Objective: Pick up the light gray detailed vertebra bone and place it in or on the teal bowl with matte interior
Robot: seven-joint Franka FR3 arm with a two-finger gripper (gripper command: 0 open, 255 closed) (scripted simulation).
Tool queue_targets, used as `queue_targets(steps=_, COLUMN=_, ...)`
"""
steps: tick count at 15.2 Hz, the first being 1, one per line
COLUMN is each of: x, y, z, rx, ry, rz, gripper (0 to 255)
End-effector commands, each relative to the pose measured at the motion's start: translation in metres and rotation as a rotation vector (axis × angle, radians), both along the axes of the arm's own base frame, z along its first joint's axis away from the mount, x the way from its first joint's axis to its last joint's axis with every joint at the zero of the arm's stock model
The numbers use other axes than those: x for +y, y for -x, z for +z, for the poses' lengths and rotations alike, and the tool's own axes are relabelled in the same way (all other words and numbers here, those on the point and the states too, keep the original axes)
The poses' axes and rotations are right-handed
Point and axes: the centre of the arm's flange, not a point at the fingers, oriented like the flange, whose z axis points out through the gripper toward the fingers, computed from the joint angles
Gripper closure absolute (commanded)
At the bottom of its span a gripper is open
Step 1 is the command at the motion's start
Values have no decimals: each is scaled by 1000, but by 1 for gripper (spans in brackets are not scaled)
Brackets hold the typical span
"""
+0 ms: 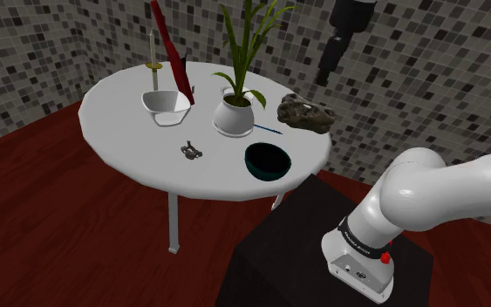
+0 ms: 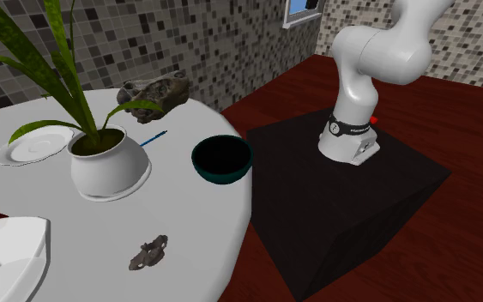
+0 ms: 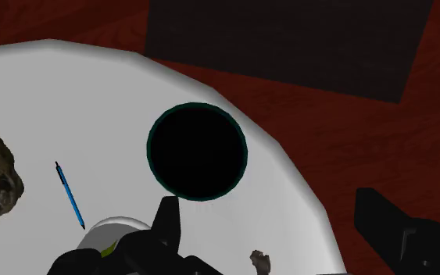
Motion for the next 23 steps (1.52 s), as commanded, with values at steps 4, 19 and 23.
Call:
queue_targets(steps=4, x=4, y=-28, z=-28, rx=3, ry=-10, rz=-9, gripper=0)
queue_targets(steps=19, x=26, y=-165, z=-170, rx=18, ry=-60, rz=-53, gripper=0)
queue_targets(steps=23, x=32, y=-202, z=-207, rx=22, ry=-73, rz=-65, gripper=0)
